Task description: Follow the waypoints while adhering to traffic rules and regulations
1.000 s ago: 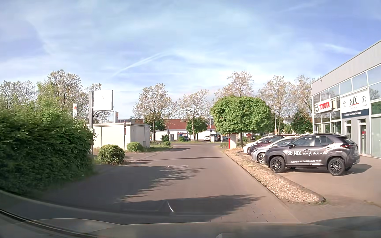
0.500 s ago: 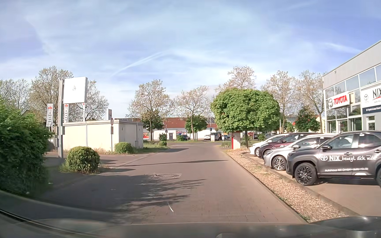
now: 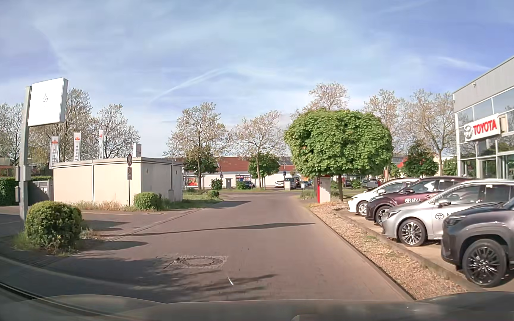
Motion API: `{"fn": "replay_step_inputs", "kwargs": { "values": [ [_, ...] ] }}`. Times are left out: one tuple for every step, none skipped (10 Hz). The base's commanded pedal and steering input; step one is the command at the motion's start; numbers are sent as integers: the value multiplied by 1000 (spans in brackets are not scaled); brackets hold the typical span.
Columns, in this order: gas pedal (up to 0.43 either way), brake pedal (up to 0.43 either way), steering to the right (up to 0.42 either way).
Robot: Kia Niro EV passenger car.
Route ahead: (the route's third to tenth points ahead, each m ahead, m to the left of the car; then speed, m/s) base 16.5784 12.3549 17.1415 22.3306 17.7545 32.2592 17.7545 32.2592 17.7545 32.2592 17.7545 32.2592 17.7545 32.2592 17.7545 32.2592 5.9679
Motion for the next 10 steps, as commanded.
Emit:
{"fn": "replay_step_inputs", "kwargs": {
  "values": [
    [0, 226, -1],
    [0, 232, -1],
    [0, 232, -3],
    [0, 232, -3],
    [0, 238, -4],
    [0, 238, -6],
    [0, 244, -7],
    [0, 244, -11],
    [0, 238, -27],
    [0, 232, -57]
  ]
}}
